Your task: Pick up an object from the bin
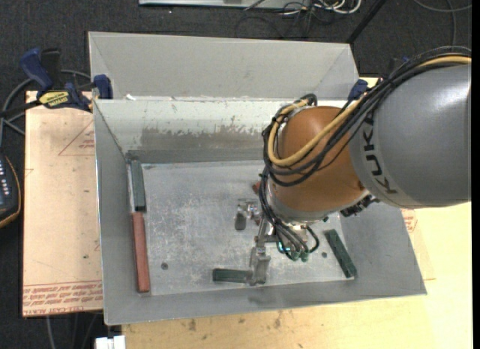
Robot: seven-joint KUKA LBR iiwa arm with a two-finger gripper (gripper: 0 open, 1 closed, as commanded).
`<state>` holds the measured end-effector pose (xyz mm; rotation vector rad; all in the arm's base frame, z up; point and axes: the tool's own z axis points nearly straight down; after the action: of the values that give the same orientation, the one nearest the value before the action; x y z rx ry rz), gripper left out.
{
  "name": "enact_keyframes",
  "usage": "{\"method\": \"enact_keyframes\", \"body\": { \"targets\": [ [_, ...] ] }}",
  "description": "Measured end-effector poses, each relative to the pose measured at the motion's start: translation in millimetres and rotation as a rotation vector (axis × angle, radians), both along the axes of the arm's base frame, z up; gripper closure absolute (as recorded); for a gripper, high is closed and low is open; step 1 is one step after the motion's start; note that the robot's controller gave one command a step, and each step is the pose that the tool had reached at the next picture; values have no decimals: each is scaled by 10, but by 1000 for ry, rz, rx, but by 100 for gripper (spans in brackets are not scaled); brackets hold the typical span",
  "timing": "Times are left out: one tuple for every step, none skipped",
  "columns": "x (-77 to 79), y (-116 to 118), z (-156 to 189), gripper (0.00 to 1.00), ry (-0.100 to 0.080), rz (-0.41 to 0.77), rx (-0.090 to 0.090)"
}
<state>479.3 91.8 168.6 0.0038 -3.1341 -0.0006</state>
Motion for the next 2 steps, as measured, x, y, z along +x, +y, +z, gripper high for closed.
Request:
{"method": "enact_keyframes", "body": {
  "targets": [
    [124, 171, -1009, 0, -13, 25, 2],
    [114, 166, -983, 100, -8, 23, 2]
  ]
}}
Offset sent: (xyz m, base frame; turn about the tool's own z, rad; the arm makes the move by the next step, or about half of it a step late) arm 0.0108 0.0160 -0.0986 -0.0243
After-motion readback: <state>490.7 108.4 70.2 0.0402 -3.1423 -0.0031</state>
